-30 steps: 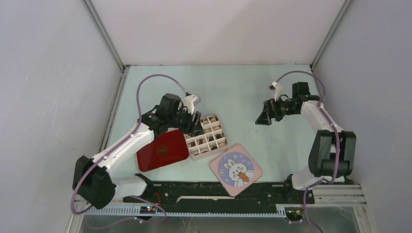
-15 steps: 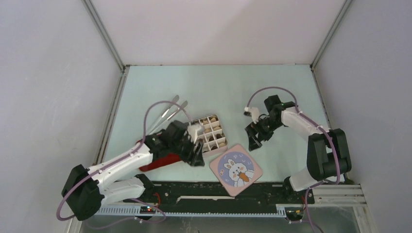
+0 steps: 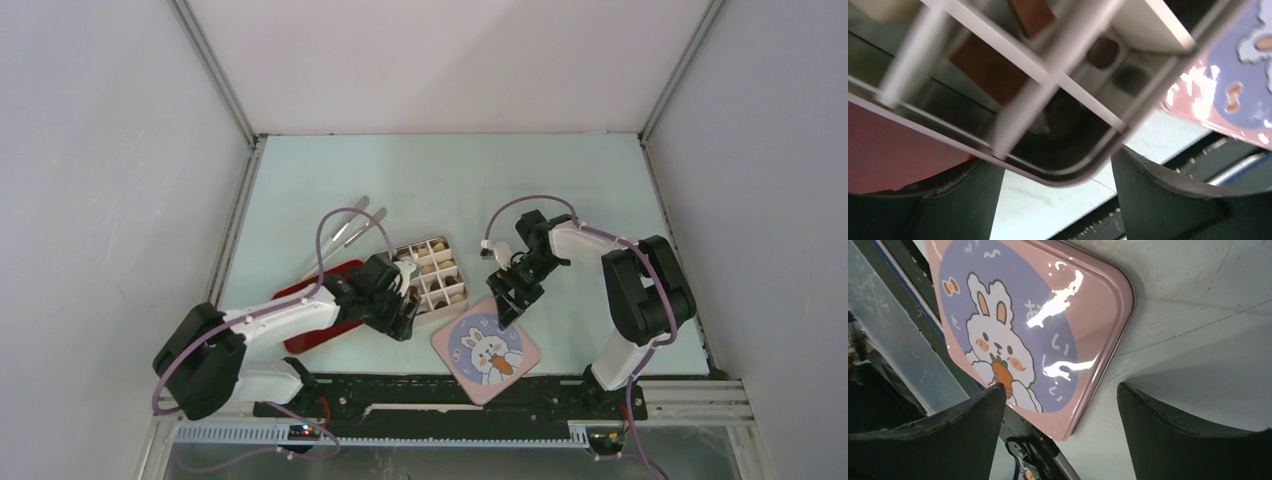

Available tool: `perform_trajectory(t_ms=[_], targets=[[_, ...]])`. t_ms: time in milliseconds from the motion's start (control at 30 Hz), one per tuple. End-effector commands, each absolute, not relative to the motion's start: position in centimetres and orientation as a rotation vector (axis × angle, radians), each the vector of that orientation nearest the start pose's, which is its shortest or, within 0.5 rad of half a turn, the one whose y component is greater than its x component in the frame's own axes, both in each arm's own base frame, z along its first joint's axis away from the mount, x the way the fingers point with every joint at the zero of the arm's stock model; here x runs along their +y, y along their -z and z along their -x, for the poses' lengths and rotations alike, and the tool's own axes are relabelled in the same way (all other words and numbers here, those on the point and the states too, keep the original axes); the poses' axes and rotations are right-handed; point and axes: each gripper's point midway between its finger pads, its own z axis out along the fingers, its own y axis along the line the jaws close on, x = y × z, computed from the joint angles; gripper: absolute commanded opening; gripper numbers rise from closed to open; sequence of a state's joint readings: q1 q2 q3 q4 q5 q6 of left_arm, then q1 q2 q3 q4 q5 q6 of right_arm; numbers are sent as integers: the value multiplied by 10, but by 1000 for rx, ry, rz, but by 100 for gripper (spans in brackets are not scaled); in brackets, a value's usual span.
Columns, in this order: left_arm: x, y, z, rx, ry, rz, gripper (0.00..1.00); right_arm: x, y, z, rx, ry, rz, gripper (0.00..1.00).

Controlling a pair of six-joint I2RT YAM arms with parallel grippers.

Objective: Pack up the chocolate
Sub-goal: Move the packing box to the center of the board.

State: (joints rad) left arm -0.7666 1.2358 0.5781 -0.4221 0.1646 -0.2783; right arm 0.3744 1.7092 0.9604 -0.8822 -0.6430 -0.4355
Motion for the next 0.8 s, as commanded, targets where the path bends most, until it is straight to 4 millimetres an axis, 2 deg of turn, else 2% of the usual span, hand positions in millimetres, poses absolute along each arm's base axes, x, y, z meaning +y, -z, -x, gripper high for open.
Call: perform_trajectory(t_ms=[0, 133, 267, 367, 433, 500, 600, 667, 767], targets=[[-195, -38, -199, 2572, 333, -682, 79, 173, -20, -186, 2772, -1053, 1139, 85], [-210, -41, -218, 2553, 316, -759, 77, 171, -20, -189, 2778, -1068, 1107, 84], [-239, -46, -238, 2503, 375, -788, 75, 166, -18, -196, 2795, -1051, 1048, 84], [-255, -53, -260, 2455, 359, -806, 74, 163, -19, -200, 2803, -1054, 1003, 83], [-262, -62, -276, 2418, 331, -809, 75, 163, -19, -199, 2800, -1064, 1016, 82], [-260, -73, -287, 2389, 279, -794, 76, 164, -18, -196, 2800, -1058, 1052, 81], [-251, -88, -277, 2397, 275, -807, 77, 164, -15, -193, 2811, -1008, 1088, 80], [-240, -89, -255, 2459, 293, -849, 77, 164, -14, -198, 2829, -956, 1052, 78], [-247, -97, -221, 2442, 501, -952, 77, 162, -26, -212, 2767, -917, 1009, 76]])
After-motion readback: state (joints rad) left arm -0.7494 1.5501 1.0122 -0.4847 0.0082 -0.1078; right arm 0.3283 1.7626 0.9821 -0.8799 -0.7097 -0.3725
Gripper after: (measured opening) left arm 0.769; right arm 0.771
